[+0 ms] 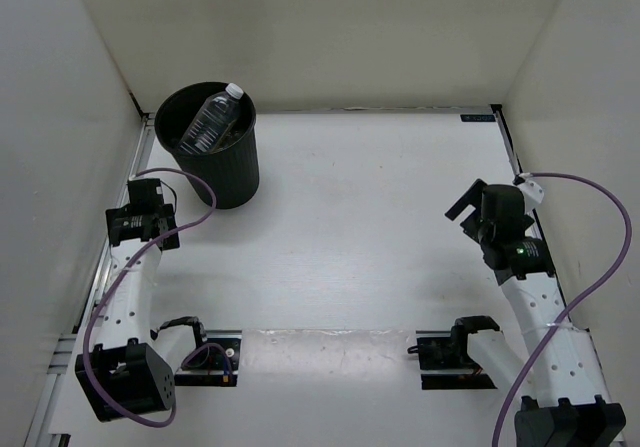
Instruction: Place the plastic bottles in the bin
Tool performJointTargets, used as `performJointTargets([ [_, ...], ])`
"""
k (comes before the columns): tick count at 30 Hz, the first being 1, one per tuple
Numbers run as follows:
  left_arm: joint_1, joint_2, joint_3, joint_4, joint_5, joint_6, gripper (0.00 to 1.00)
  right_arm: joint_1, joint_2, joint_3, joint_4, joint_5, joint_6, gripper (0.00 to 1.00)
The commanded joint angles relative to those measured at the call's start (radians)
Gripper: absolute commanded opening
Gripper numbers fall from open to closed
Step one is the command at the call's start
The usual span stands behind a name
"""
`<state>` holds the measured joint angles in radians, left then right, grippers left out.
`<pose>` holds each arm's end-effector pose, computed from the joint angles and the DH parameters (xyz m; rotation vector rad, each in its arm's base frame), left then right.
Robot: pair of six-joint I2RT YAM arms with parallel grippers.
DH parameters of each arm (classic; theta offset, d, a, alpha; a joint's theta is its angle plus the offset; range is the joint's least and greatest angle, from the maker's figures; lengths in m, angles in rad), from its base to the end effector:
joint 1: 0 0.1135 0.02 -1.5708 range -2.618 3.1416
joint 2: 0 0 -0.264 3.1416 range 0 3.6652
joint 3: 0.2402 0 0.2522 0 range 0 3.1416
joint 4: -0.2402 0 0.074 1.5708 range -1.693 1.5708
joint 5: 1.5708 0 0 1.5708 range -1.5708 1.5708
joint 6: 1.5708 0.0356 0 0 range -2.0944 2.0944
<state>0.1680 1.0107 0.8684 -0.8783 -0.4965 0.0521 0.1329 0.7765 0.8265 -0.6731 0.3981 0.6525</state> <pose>0.1803 0.0478 0.2721 -0.3310 2.5440 0.7240 0.1605 0.0075 0.3083 0.7592 1.9995 0.0210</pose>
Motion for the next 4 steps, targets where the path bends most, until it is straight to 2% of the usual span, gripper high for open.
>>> performJointTargets([
  [1, -0.001, -0.02, 0.001, 0.013, 0.006, -0.011, 1.0, -0.003, 0.012, 0.029, 0.021, 0.018, 0.012, 1.0],
  [4, -0.001, -0.02, 0.001, 0.013, 0.006, -0.011, 1.0, -0.003, 0.012, 0.029, 0.021, 0.03, 0.045, 1.0],
])
